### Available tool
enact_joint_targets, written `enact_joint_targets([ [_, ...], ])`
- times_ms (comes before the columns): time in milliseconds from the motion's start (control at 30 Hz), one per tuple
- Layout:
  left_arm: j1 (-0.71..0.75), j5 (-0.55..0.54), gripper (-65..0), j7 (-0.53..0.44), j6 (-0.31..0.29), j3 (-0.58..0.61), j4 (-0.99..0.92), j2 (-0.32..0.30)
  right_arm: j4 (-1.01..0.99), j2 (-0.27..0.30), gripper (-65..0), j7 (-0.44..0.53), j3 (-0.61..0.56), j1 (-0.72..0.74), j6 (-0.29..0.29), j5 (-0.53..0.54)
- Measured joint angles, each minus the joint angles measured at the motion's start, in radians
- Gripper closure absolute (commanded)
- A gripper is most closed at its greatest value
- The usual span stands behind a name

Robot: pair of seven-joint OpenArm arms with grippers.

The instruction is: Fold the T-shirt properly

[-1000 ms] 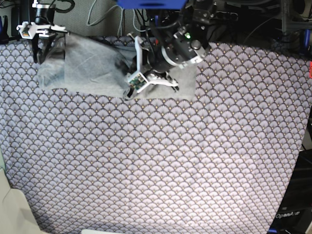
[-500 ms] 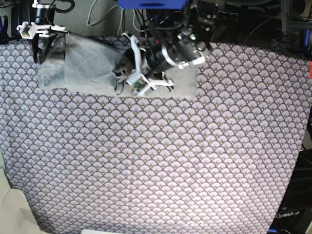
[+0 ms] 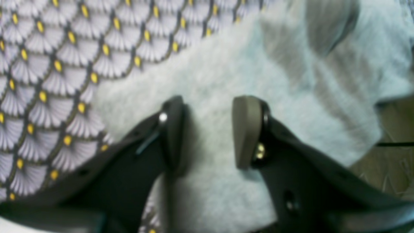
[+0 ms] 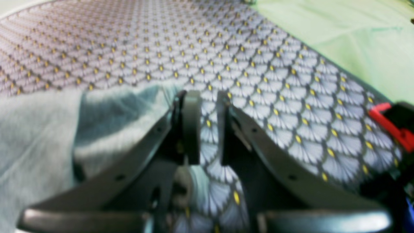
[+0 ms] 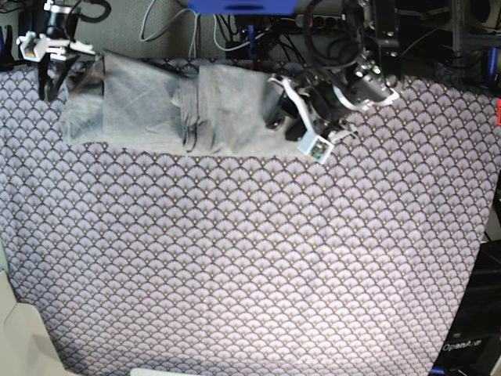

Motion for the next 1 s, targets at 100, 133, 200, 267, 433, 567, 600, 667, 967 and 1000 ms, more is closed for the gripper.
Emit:
enact_joint_targets([
  [100,-0.009,0.007,-24.6,-0.006,0.0,-0.001,-0.058,-0.003,0.003,0.001,-11.1,0.002,0.028,0.011,0.0,0.0],
  [133,-0.011,0.009,-24.6,-0.007,0.0,0.0,-0.071,-0.003,0.003,0.001,-11.1,0.001,0.032,0.011,0.0,0.0],
  [200,-0.023,0.016,-24.6,-0.007,0.0,0.0,-0.101,-0.003,0.005,0.001,-11.5,0.001,0.025,0.001,0.0,0.0],
  [267,-0.04,0.04,-24.6,-0.01,0.0,0.0,-0.124,-0.003,0.023,-0.003,-14.0,-0.007,0.023,-0.003,0.0,-0.008],
  [433,-0.046,0.043,-24.6,-0.01,-0.001,0.0,-0.126,-0.003,0.036,0.0,-22.7,-0.04,0.021,0.029,0.0,-0.004],
  [567,-0.047,0.046,-24.6,-0.005,-0.005,0.0,-0.124,-0.003,0.032,0.041,-23.5,-0.233,-0.004,0.103,0.001,-0.013],
  [600,-0.047,0.046,-24.6,-0.004,-0.005,0.001,-0.124,-0.008,0.032,0.068,-23.4,-0.292,-0.014,0.123,0.0,-0.002],
  [667,-0.049,0.045,-24.6,-0.004,-0.01,0.002,-0.124,-0.027,0.033,0.136,-23.3,-0.42,-0.039,0.161,-0.002,0.011],
  [967,-0.049,0.039,-24.6,-0.007,-0.009,0.0,-0.124,-0.061,0.24,0.293,-23.3,-0.962,-0.195,0.083,-0.006,0.37],
  [1000,-0.05,0.039,-24.6,-0.007,-0.008,0.001,-0.124,-0.06,0.289,0.31,-23.4,-1.019,-0.221,0.054,-0.012,0.43],
])
